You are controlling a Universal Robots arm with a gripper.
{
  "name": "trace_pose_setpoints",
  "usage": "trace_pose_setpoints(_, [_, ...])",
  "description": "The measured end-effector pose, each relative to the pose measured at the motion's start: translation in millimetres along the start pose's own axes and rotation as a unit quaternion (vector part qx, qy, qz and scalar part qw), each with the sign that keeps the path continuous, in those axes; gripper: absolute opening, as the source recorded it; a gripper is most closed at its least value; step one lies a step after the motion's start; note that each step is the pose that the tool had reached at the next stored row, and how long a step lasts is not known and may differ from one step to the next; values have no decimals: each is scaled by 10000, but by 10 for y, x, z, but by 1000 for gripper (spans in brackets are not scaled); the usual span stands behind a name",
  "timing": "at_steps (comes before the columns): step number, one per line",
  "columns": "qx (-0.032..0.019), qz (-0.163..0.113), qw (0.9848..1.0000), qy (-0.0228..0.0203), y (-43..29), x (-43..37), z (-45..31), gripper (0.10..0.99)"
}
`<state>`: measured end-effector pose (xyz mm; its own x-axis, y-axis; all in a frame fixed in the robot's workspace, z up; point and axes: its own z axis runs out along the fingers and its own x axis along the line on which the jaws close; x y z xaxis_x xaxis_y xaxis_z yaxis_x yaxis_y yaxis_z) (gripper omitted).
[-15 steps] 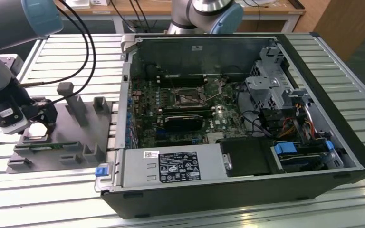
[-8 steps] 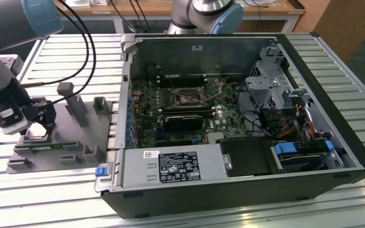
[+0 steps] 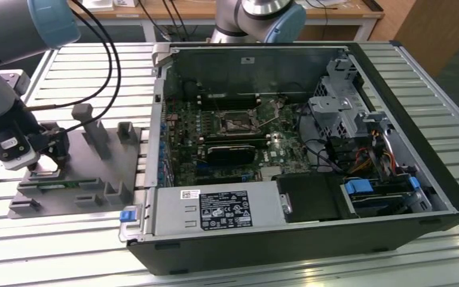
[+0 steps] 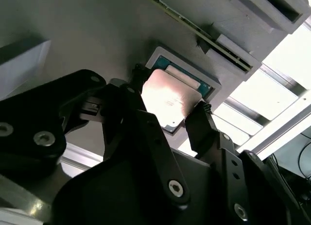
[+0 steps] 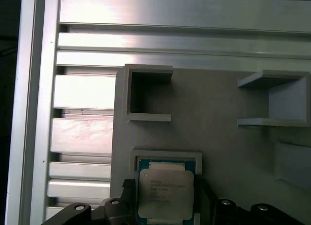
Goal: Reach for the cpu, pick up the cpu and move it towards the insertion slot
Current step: 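Pick up the cpu and move it towards the insertion slot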
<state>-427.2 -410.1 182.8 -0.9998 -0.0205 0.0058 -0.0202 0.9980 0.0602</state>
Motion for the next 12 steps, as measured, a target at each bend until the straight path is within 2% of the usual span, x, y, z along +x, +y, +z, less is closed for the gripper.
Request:
trace_pose_setpoints(1, [0,0,10000,0,0,0,0,651])
trace_pose_setpoints(2, [0,0,10000,0,0,0,0,580])
trace_pose_setpoints(7, [-1,0,10000,-1,0,0,-7,565])
trace_pose_setpoints(8, [-1,0,10000,-1,1,0,-20,541])
trace_pose_setpoints(12, [-1,0,10000,-1,6,0,-91,541])
